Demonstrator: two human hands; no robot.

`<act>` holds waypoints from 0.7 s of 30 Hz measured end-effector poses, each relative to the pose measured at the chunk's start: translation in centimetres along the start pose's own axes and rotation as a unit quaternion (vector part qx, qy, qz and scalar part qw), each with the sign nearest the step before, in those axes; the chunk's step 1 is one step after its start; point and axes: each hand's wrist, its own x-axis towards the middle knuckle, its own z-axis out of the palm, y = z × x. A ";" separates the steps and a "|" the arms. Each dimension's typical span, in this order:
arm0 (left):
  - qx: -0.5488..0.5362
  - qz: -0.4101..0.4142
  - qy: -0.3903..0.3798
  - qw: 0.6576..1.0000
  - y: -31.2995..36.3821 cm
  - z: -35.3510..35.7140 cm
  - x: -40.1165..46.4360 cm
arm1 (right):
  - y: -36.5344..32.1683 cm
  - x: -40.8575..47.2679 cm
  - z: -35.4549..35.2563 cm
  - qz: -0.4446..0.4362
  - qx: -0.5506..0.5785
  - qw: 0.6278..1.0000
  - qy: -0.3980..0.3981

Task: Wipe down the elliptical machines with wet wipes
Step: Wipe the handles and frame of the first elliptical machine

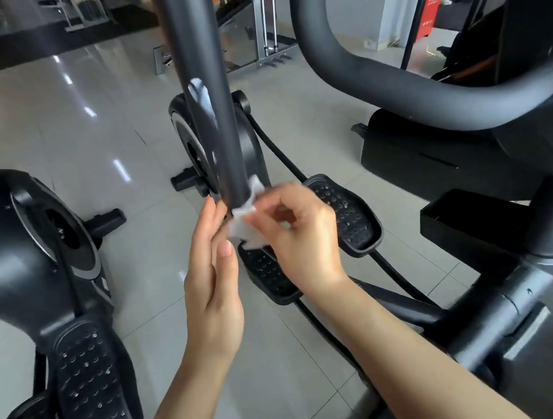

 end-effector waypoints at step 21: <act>-0.039 -0.009 -0.015 0.999 -0.4 0.7 -0.4 | 7.0 -5.9 -7.2 0.058 -0.234 0.964 -0.109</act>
